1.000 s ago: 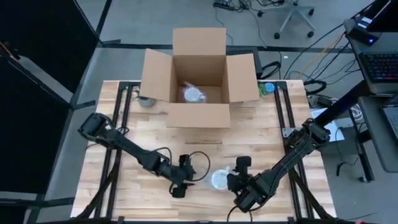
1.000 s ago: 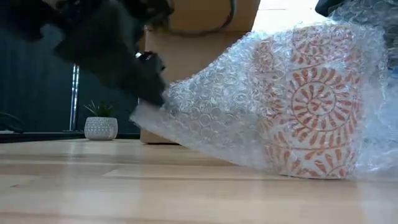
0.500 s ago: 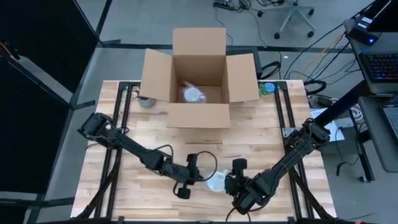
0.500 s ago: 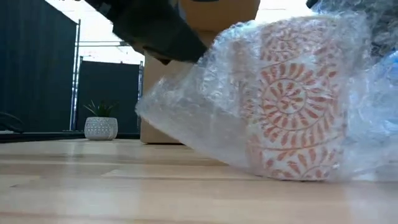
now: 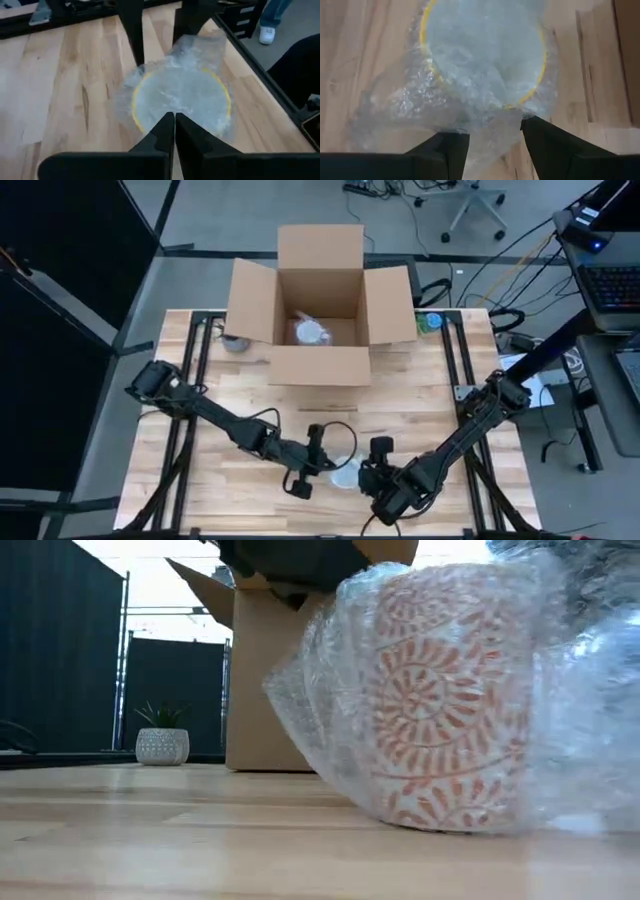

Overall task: Wrap mug
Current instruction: Wrap the orange mug with bubble wrap

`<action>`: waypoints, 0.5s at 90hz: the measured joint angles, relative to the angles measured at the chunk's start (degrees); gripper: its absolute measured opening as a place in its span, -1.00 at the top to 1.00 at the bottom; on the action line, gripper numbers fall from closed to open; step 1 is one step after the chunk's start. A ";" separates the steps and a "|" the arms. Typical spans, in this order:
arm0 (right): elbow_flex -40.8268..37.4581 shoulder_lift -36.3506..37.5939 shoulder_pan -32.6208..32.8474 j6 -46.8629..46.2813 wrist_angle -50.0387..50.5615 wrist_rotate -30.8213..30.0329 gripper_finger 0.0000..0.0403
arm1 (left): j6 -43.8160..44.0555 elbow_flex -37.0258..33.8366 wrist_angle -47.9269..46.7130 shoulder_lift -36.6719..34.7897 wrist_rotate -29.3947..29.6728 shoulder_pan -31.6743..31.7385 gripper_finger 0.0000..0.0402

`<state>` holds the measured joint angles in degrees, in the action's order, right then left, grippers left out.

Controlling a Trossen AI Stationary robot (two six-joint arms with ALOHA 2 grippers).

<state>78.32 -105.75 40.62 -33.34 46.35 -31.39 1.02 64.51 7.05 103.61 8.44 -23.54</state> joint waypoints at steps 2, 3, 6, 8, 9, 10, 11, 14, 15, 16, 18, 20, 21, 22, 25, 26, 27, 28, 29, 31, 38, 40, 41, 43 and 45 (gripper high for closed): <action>0.00 0.00 -0.19 0.02 0.00 0.06 0.17 | 0.00 0.00 0.59 0.45 -1.07 0.20 1.00; 0.00 0.00 -0.29 0.02 0.00 0.09 0.17 | 0.00 0.00 0.87 0.71 -1.52 0.29 1.00; 0.00 0.00 -0.59 0.16 -0.04 0.20 0.17 | 0.02 0.00 1.73 1.50 -2.67 0.49 1.00; 0.00 0.00 -0.76 0.30 -0.05 0.26 0.17 | 0.01 0.00 2.26 1.97 -3.21 0.61 1.00; 0.00 0.00 -0.84 0.40 -0.10 0.31 0.17 | 0.00 0.00 2.44 2.18 -3.40 0.67 1.00; 0.00 0.00 -0.92 0.51 -0.15 0.35 0.17 | 0.02 0.00 2.57 2.41 -3.56 0.71 1.00; 0.00 0.00 -0.99 0.62 -0.19 0.36 0.17 | 0.01 0.00 2.71 2.61 -3.66 0.74 1.00; 0.00 0.00 -1.18 1.03 -0.36 0.43 0.17 | 0.02 0.04 3.10 3.14 -3.74 0.78 1.00; 0.00 0.00 -1.21 1.13 -0.38 0.45 0.17 | 0.02 0.08 3.19 3.32 -3.75 0.86 1.00; 0.00 0.00 -1.22 1.19 -0.39 0.45 0.17 | 0.01 0.11 3.28 3.48 -3.75 0.89 1.00; 0.00 0.00 -1.27 1.32 -0.42 0.44 0.17 | 0.00 0.15 3.45 3.74 -3.76 0.92 1.00; 0.00 0.00 -1.33 1.38 -0.42 0.42 0.17 | 0.02 0.18 3.60 4.05 -3.80 0.98 1.00; 0.00 0.00 -1.36 1.44 -0.41 0.43 0.17 | 0.04 0.19 3.70 4.21 -3.84 1.00 1.00; 0.00 0.00 -1.41 1.51 -0.41 0.45 0.17 | 0.06 0.21 3.78 4.36 -3.88 1.04 1.00; 0.00 0.00 -1.46 1.58 -0.34 0.62 0.17 | 0.11 0.27 4.00 4.78 -3.98 1.19 1.00; 0.00 0.00 -1.47 1.60 -0.30 0.67 0.17 | 0.13 0.29 4.04 4.94 -4.00 1.21 1.00; 0.00 0.00 -1.48 1.60 -0.25 0.71 0.17 | 0.13 0.31 4.11 5.09 -4.01 1.24 1.00; 0.00 0.00 -1.48 1.60 -0.20 0.77 0.17 | 0.13 0.33 4.18 5.23 -4.03 1.28 1.00; 0.00 0.00 -1.48 1.60 -0.13 0.84 0.17 | 0.13 0.34 4.25 5.34 -4.07 1.29 1.00; 0.00 0.03 -1.48 1.59 0.08 1.05 0.17 | 0.15 0.35 4.33 5.44 -4.12 1.30 1.00; 0.00 0.91 -1.56 0.87 1.61 2.65 0.17 | 0.15 0.37 4.30 5.49 -4.12 1.32 1.00; 0.00 1.37 -1.59 0.25 2.36 3.14 0.17 | 0.13 0.35 4.31 5.51 -4.12 1.32 1.00; 0.00 1.67 -1.59 -0.07 2.75 3.37 0.17 | 0.13 0.35 4.31 5.51 -4.11 1.32 1.00; 0.00 2.31 -1.59 -0.76 3.42 3.78 0.17 | 0.13 0.35 4.36 5.51 -4.11 1.34 1.00; 0.00 2.98 -1.56 -1.49 3.92 4.14 0.17 | 0.13 0.33 4.42 5.51 -4.10 1.34 1.00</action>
<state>78.32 -102.78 39.06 -34.83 50.27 -27.25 1.15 64.84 11.46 109.12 4.34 -22.20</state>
